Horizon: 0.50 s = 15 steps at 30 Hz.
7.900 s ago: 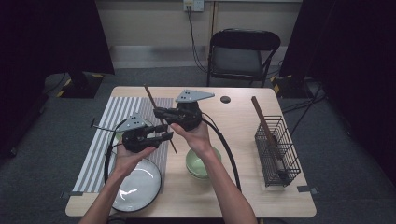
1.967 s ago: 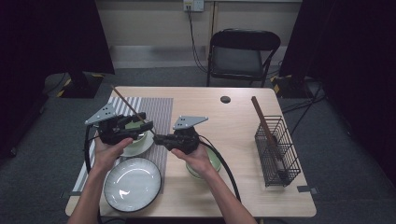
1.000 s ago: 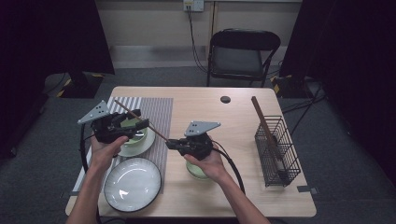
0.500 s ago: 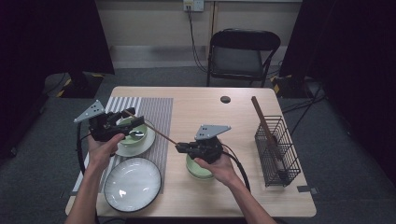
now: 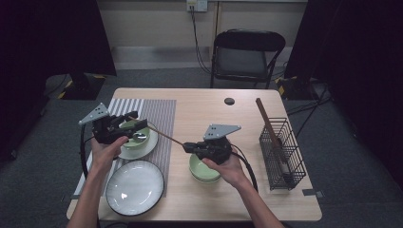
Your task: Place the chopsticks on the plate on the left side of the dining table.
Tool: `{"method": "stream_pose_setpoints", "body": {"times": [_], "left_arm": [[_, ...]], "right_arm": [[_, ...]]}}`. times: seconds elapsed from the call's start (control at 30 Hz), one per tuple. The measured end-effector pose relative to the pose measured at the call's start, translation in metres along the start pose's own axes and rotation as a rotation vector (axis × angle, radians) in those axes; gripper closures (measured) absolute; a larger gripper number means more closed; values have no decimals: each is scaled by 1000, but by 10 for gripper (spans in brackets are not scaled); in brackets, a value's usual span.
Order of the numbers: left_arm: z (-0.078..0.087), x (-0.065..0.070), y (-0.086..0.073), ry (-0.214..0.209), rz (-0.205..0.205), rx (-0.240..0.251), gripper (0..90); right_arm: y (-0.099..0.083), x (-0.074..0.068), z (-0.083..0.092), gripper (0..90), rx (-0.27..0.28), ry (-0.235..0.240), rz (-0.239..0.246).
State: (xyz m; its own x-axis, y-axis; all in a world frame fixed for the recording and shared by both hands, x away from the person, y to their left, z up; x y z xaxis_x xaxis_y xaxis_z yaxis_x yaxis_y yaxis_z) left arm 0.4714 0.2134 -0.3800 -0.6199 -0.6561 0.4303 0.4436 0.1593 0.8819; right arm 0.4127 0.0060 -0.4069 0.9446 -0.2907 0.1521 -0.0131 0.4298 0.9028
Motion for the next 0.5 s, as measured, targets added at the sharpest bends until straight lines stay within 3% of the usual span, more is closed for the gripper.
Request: {"method": "stream_pose_setpoints", "body": {"times": [0.3, 0.4, 0.5], "left_arm": [[1, -9, -2, 27, 5, -4, 361], [3, -5, -1, 14, -1, -6, 357], [11, 5, 10, 8, -15, 30, 351]], "right_arm": [[1, 3, 5, 860, 10, -1, -14], [-4, 4, 1, 861, -2, 2, -19], [-8, 4, -2, 861, -10, 14, -27]]}}
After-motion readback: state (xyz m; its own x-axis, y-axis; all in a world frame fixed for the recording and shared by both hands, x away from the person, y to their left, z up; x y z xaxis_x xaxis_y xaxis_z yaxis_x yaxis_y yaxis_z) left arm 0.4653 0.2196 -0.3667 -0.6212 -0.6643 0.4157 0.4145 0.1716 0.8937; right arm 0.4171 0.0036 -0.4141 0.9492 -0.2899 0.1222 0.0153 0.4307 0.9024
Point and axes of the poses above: each handheld gripper's, and its own axes: z roughly backward along the jaws, y roughly out of its top, x roughly to its right, the point moved 9 cm from there along -z, roughly forward along the jaws, and after that the axes turned 15 degrees about z, right-handed, at the moved point
